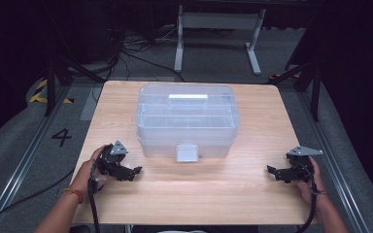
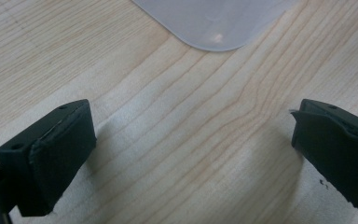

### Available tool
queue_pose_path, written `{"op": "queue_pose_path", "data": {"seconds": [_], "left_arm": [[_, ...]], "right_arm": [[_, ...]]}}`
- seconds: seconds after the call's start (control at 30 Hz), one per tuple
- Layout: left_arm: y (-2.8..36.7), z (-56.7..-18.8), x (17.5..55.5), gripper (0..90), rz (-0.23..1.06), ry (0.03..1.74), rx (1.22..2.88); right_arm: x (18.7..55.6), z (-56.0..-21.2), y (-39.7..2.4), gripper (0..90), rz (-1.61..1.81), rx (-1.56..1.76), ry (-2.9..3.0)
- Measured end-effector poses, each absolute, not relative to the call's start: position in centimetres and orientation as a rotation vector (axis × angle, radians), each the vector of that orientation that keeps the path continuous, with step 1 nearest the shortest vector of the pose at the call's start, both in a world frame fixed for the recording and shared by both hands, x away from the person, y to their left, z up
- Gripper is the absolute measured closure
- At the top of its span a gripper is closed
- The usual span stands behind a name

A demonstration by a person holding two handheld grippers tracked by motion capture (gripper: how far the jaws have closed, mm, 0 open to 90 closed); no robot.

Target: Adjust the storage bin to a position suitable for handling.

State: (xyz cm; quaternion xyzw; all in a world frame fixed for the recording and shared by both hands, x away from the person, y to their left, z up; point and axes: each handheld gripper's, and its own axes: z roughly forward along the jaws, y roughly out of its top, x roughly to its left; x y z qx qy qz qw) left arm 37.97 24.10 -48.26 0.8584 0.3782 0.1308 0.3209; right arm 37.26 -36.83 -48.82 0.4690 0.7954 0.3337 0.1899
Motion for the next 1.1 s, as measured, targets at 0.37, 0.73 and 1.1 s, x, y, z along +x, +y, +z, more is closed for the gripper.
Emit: {"op": "queue_pose_path", "data": {"seconds": [0.37,0.73,1.1], "left_arm": [[24.6,-48.3,37.8,0.4,0.359,0.996,2.254],[24.7,-48.2,37.7,0.3,0.348,0.978,2.260],[24.7,-48.3,37.7,0.3,0.344,0.978,2.255]], "right_arm": [[37.3,-48.7,-36.9,0.0,0.925,1.313,2.255],[37.3,-48.2,-36.7,20.0,0.924,1.273,2.234],[36.9,-45.2,-36.2,25.3,1.058,1.166,2.179]]}}
